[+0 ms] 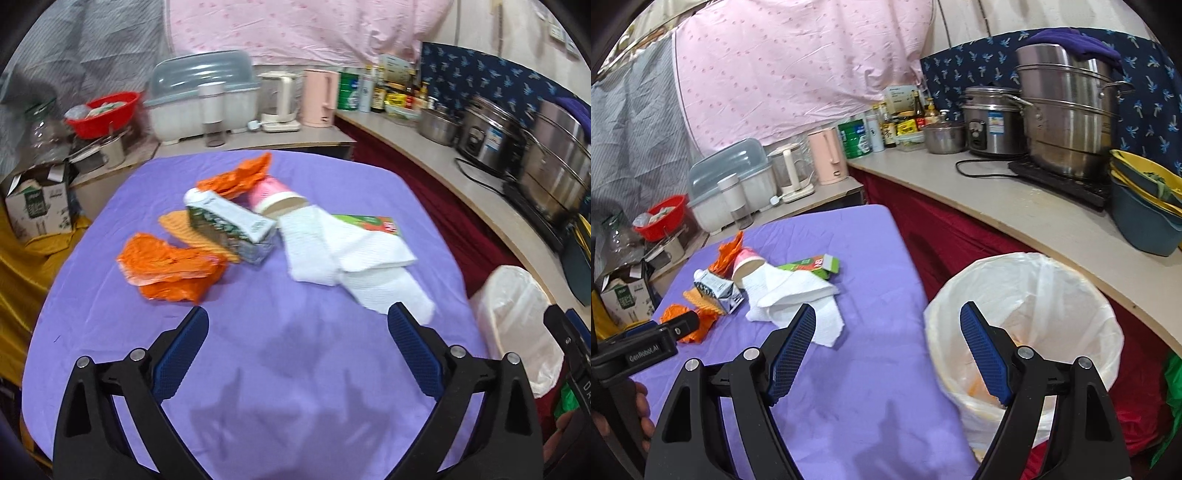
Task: Collect trash
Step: 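Move both open grippers back over the remaining trash on the table, then grasp the orange printed plastic bag with the left gripper while the right grasps the white paper towel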
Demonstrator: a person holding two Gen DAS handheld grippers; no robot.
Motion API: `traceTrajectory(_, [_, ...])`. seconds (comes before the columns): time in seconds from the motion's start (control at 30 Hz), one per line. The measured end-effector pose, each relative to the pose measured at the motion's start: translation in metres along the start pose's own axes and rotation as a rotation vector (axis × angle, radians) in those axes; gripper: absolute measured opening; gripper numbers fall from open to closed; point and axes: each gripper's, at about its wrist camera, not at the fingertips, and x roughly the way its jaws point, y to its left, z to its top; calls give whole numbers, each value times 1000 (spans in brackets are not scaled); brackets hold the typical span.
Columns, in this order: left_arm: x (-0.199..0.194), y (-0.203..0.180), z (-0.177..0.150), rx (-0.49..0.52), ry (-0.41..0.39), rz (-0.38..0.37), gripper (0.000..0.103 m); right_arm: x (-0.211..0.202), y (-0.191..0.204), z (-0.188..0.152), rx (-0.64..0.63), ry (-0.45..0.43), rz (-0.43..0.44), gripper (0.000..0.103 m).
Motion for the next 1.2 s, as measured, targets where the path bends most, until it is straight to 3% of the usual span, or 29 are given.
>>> traceTrajectory(0.57, [56,118,25,-171,47,119,94,89,74,5,-58,107,72,77])
traceTrajectory(0.83, [96,157,30,-245,102,98,94,139,95,8,-45,162,104,77])
traceTrajectory(1.03, [119,163,27,-279,137,44,93,174,104,7,-9,215,143,77])
traceTrajectory(1.13, [125,159,26,-270,144,22,84,187,109,4,15,233,170,77])
traceTrajectory(1.2, [129,154,25,-254,155,3,70,192,113,2,15,240,177,77])
